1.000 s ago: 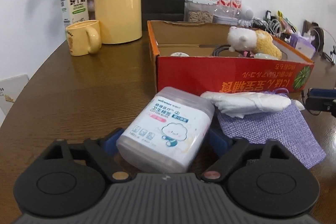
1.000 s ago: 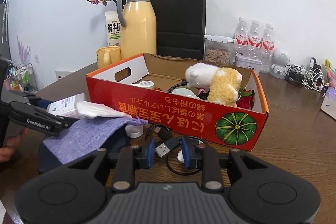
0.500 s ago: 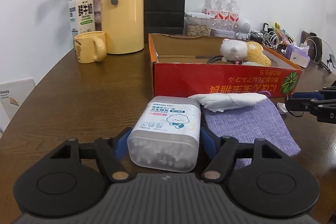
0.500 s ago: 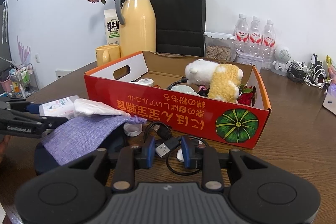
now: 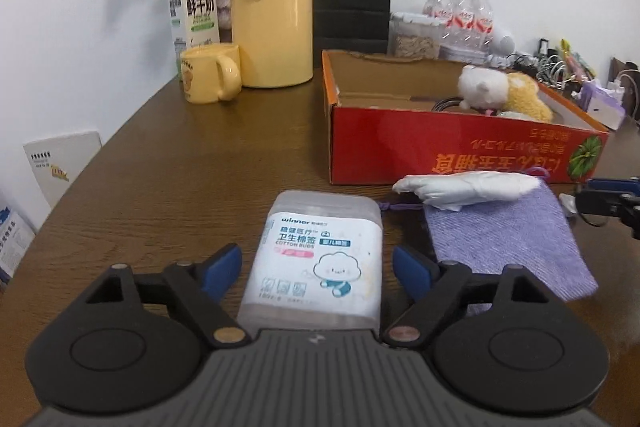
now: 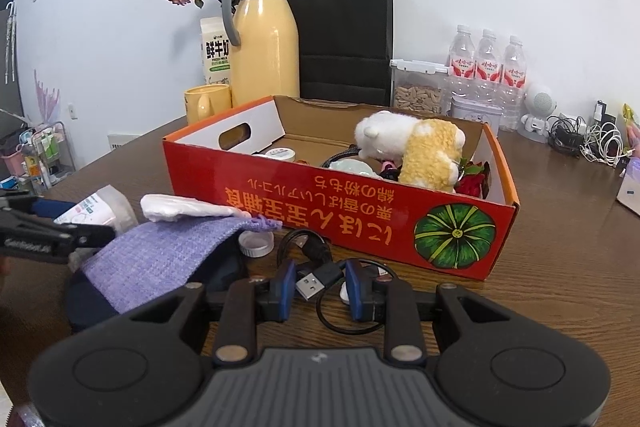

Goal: Organize objects
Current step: 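Close the left tool on the white cotton-buds container while the right tool holds the cable, then carry the cotton-buds container and USB cable into the box and open both tools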

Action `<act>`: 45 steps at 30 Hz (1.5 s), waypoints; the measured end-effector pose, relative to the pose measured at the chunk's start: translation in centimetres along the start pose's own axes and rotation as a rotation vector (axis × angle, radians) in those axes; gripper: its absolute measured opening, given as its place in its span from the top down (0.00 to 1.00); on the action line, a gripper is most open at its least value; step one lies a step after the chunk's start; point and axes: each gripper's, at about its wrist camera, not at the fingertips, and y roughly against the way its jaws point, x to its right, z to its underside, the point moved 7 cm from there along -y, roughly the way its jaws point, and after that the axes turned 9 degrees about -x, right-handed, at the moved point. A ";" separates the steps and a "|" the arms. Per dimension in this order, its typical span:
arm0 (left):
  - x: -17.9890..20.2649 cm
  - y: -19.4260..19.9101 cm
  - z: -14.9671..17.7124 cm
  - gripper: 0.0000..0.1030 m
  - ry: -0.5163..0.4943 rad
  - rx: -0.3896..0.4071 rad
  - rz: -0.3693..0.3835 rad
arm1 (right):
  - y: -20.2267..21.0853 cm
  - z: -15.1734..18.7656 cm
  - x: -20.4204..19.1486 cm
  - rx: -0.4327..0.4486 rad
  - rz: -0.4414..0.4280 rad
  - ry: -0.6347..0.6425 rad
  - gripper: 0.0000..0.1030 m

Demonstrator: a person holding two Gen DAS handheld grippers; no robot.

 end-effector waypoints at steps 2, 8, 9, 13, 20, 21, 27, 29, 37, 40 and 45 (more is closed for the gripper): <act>-0.1 -0.3 0.1 0.35 0.026 -0.009 0.006 | 0.2 -0.1 -0.1 0.006 0.000 0.004 0.75; -0.3 2.4 -0.9 0.36 0.039 0.061 0.019 | 1.0 -0.9 0.1 0.034 0.003 0.014 0.75; -0.3 3.1 -1.4 0.36 0.038 0.080 0.013 | 1.2 -1.2 0.0 0.041 0.002 0.019 0.75; -0.4 5.1 -4.2 0.36 0.026 0.162 0.005 | 1.6 -2.8 -0.3 0.075 -0.004 0.047 0.75; 0.6 5.3 -9.1 0.36 0.048 0.229 0.005 | 1.6 -6.9 -0.6 0.142 -0.001 0.093 0.75; 1.0 5.0 -9.8 0.36 0.054 0.234 0.013 | 1.4 -7.6 -0.6 0.150 -0.001 0.096 0.75; 3.5 1.9 -13.1 0.36 0.069 0.227 0.055 | -0.9 -11.0 -0.1 0.171 -0.006 0.090 0.75; 4.5 0.4 -13.9 0.36 0.069 0.215 0.065 | -2.4 -12.0 0.0 0.166 -0.010 0.086 0.75; 7.3 -6.1 -15.5 0.36 0.018 0.169 0.075 | -8.3 -12.1 1.5 0.098 -0.037 0.035 0.75; 7.8 -7.9 -15.1 0.36 -0.015 0.123 0.097 | -9.4 -11.4 2.0 0.062 -0.042 0.024 0.75; 7.9 -7.9 -14.7 0.35 -0.046 0.135 0.100 | -9.5 -10.9 2.1 0.064 -0.023 0.023 0.74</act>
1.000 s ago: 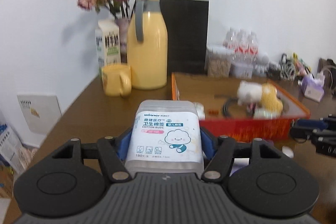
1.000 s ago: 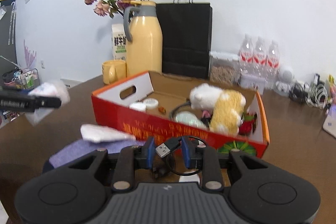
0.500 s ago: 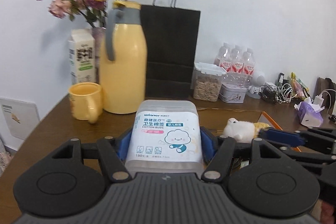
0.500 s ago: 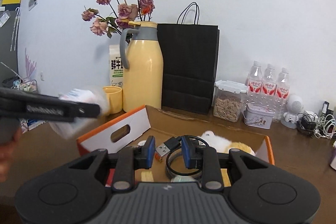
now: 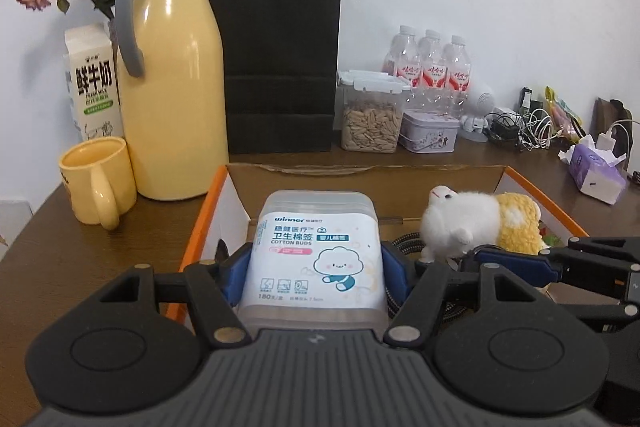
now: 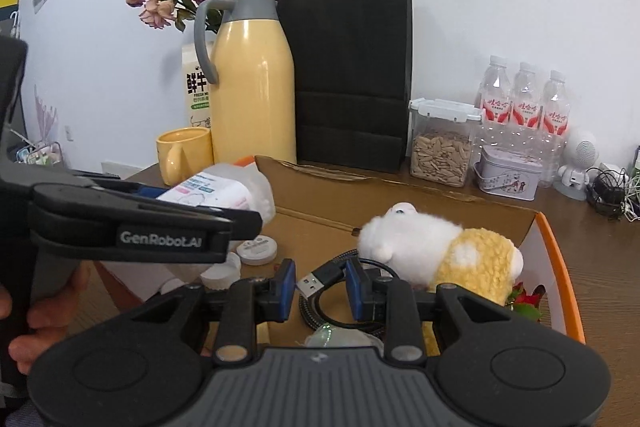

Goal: Organize objects
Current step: 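Carry the cotton-buds container and USB cable into the box and open both tools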

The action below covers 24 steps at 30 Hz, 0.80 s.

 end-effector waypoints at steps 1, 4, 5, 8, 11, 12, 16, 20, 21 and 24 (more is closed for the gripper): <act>0.0 0.1 0.0 0.35 -0.002 0.006 -0.005 | -0.1 0.1 0.1 -0.001 0.003 -0.007 0.74; -0.3 0.7 -0.1 0.16 0.003 0.035 -0.028 | 0.0 0.2 0.6 0.003 0.019 -0.030 0.61; -0.4 1.1 -0.3 0.01 0.006 0.056 -0.032 | 0.1 0.1 0.7 0.009 0.024 -0.036 0.53; -0.7 2.4 -0.7 0.00 0.019 0.126 -0.050 | 0.7 -0.1 0.8 0.039 0.037 -0.046 0.16; -0.8 2.7 -0.9 0.00 0.024 0.143 -0.052 | 0.9 -0.2 0.8 0.054 0.048 -0.045 0.05; -0.9 2.7 -1.0 0.00 0.027 0.144 -0.054 | 1.0 -0.2 0.9 0.056 0.053 -0.045 0.03; -0.9 2.7 -1.0 0.00 0.031 0.137 -0.065 | 1.1 -0.2 1.0 0.059 0.064 -0.048 0.02; -0.8 2.9 -1.0 0.00 0.030 0.140 -0.069 | 1.3 -0.3 1.1 0.063 0.073 -0.050 0.00; -0.8 3.0 -1.0 0.00 0.027 0.141 -0.068 | 1.3 -0.3 1.1 0.066 0.074 -0.051 0.00; -0.5 3.4 -1.0 0.00 0.021 0.147 -0.064 | 1.7 -0.4 1.1 0.075 0.079 -0.049 0.00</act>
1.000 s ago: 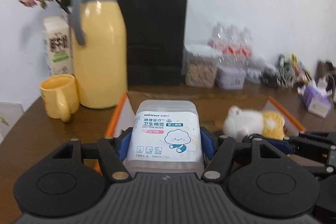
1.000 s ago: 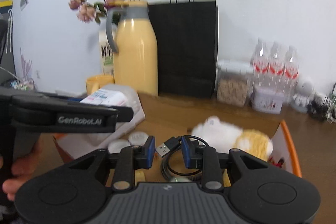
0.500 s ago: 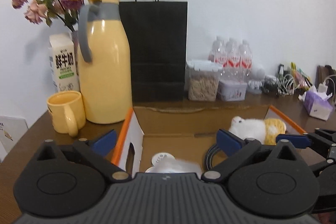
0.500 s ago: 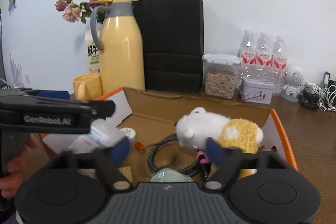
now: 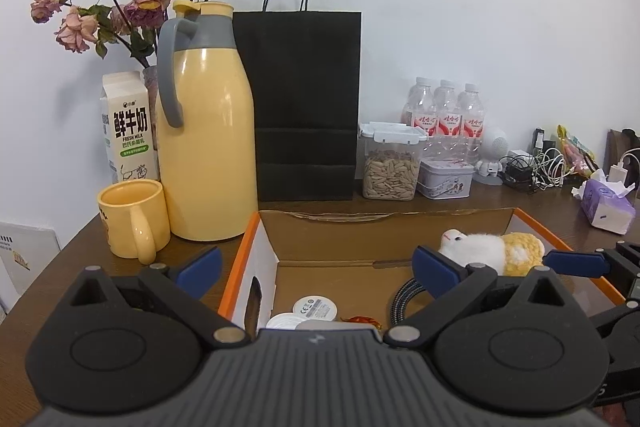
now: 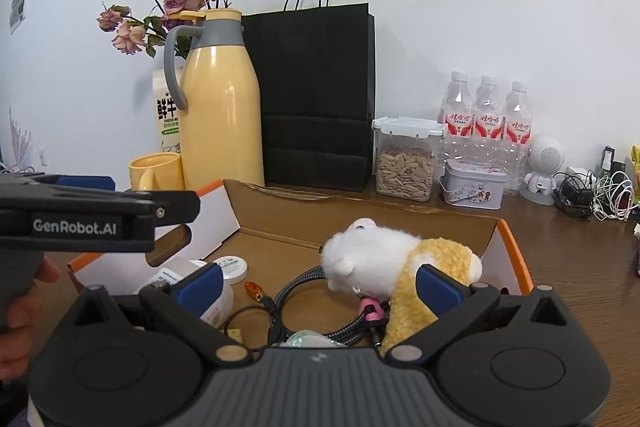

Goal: Organize objects
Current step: 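Carry the cotton-buds container and USB cable into the box and open both tools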

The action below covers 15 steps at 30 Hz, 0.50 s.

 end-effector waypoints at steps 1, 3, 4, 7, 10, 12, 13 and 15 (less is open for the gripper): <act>0.1 0.2 -0.1 0.00 0.000 0.003 0.001 | 0.2 -0.1 -0.1 0.005 0.002 0.002 0.00; 0.2 0.7 -0.2 0.00 -0.004 0.006 0.003 | 0.7 -0.2 -0.3 0.017 0.005 0.011 0.00; 0.3 1.0 -0.3 0.00 -0.006 0.009 0.004 | 1.0 -0.3 -0.4 0.025 0.007 0.016 0.00; 0.4 2.2 -0.7 0.00 -0.010 0.022 0.004 | 1.9 -0.5 -0.5 0.037 0.009 0.027 0.00; 0.2 3.5 -0.8 0.00 -0.005 0.027 0.007 | 2.7 -0.6 -0.7 0.036 0.008 0.033 0.00; -0.1 4.2 -0.6 0.00 -0.001 0.022 0.001 | 3.2 -0.4 -0.7 0.032 0.009 0.035 0.00; -0.3 4.4 -0.5 0.00 0.000 0.016 -0.005 | 3.6 -0.3 -0.7 0.029 0.013 0.036 0.00; -0.5 4.7 -0.1 0.00 -0.001 -0.003 -0.010 | 4.1 0.2 -0.6 0.021 0.019 0.031 0.00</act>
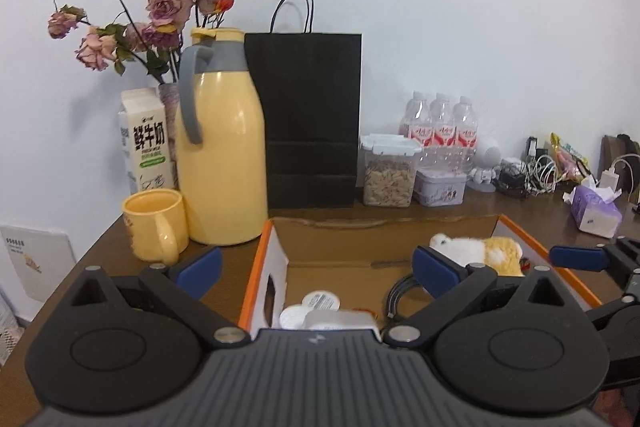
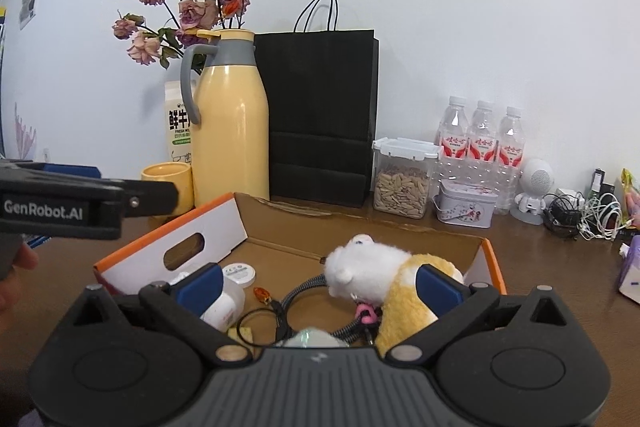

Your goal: Organize objects

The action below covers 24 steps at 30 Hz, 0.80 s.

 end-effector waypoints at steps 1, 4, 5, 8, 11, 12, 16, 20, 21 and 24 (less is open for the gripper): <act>-0.1 0.1 0.2 0.00 -0.003 -0.008 0.000 | 0.3 0.4 0.1 -0.008 0.003 -0.004 0.00; -0.5 0.8 1.0 0.00 -0.016 -0.029 -0.003 | 1.2 1.7 0.3 -0.037 0.019 -0.013 0.00; -0.6 1.0 1.3 0.00 -0.018 -0.036 -0.002 | 1.4 2.2 0.5 -0.047 0.026 -0.016 0.00; -0.9 1.8 2.3 0.00 -0.025 -0.059 -0.004 | 2.3 3.8 0.8 -0.085 0.044 -0.023 0.00; -1.4 2.5 3.6 0.00 -0.019 -0.085 -0.007 | 3.0 5.1 0.9 -0.113 0.059 -0.029 0.00; -1.6 2.7 4.0 0.00 -0.014 -0.093 -0.005 | 3.3 5.5 0.9 -0.121 0.061 -0.031 0.00; -1.9 3.3 5.8 0.00 0.000 -0.135 0.003 | 4.1 6.9 0.7 -0.151 0.067 -0.028 0.00; -1.9 3.9 7.0 0.00 -0.001 -0.148 0.014 | 4.6 7.5 0.3 -0.168 0.071 -0.018 0.00; -1.9 4.0 7.2 0.00 0.001 -0.150 0.015 | 4.8 7.6 0.3 -0.169 0.073 -0.015 0.00; -1.8 4.2 7.6 0.00 0.007 -0.158 0.017 | 5.0 7.8 0.0 -0.174 0.074 -0.011 0.00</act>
